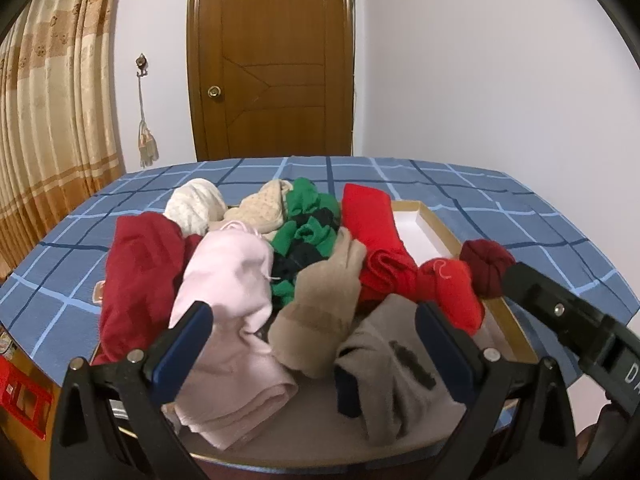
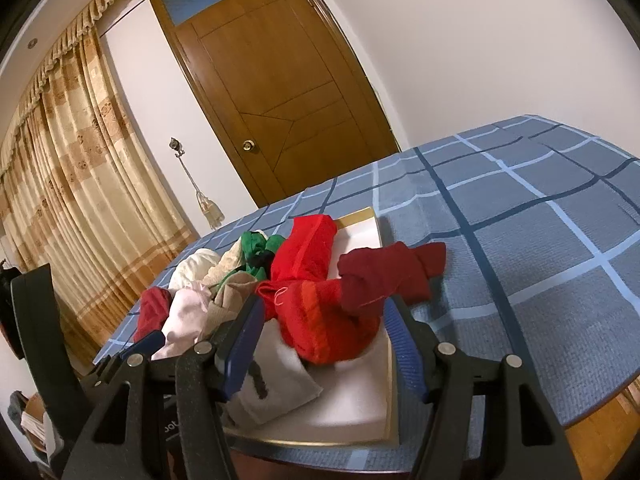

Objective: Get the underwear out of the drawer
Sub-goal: 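Open both grippers to release the garments in the tray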

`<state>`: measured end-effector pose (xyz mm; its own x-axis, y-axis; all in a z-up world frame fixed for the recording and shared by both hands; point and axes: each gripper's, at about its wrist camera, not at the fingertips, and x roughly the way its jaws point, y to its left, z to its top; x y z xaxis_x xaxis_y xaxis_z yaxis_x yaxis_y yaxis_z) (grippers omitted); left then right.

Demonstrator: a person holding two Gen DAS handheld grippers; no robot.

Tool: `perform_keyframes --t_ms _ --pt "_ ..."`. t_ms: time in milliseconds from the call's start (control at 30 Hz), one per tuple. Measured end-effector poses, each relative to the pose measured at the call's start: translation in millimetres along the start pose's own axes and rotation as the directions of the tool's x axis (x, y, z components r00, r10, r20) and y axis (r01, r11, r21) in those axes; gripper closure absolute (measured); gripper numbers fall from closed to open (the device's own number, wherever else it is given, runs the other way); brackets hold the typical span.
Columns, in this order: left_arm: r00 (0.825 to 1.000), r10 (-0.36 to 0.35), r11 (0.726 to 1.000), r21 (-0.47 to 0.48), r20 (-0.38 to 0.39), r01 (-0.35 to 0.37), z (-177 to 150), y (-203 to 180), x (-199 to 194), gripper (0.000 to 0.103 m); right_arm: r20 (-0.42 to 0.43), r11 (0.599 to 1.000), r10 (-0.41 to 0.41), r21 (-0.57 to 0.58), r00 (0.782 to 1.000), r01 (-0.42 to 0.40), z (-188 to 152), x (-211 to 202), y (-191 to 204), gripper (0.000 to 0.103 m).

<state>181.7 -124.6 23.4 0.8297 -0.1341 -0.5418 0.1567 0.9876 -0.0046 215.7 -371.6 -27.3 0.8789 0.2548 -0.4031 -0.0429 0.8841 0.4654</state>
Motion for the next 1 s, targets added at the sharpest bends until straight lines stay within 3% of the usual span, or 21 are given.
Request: perform_keyframes --t_ms 733,833,900,967,1000 --pt "1.000 -0.028 1.000 -0.008 -0.003 0.028 -17.1 9.1 -23.6 0.001 0.038 0.999 -0.034 -0.011 0.999 0.034 -16.9 -32.1 3.7 0.038" --pt "1.000 -0.025 1.000 -0.009 0.002 0.025 -16.9 10.3 -24.9 0.000 0.052 0.997 -0.082 0.012 0.995 0.082 -10.9 -30.4 -6.5 0.038" --pt "1.000 -0.019 1.000 -0.009 0.005 0.019 -16.7 10.5 -24.6 0.000 0.055 0.980 -0.198 0.001 0.979 0.198 -3.3 -24.0 -15.0 0.038" --pt "1.000 -0.017 1.000 -0.009 0.005 0.017 -16.3 11.1 -24.1 0.000 -0.013 0.953 -0.303 0.002 0.953 0.303 6.5 -6.6 -29.9 0.038" --pt "1.000 -0.018 1.000 -0.010 0.005 0.019 -16.3 11.0 -24.0 0.000 -0.048 0.950 -0.311 0.019 0.949 0.312 9.1 0.5 -37.7 0.039"
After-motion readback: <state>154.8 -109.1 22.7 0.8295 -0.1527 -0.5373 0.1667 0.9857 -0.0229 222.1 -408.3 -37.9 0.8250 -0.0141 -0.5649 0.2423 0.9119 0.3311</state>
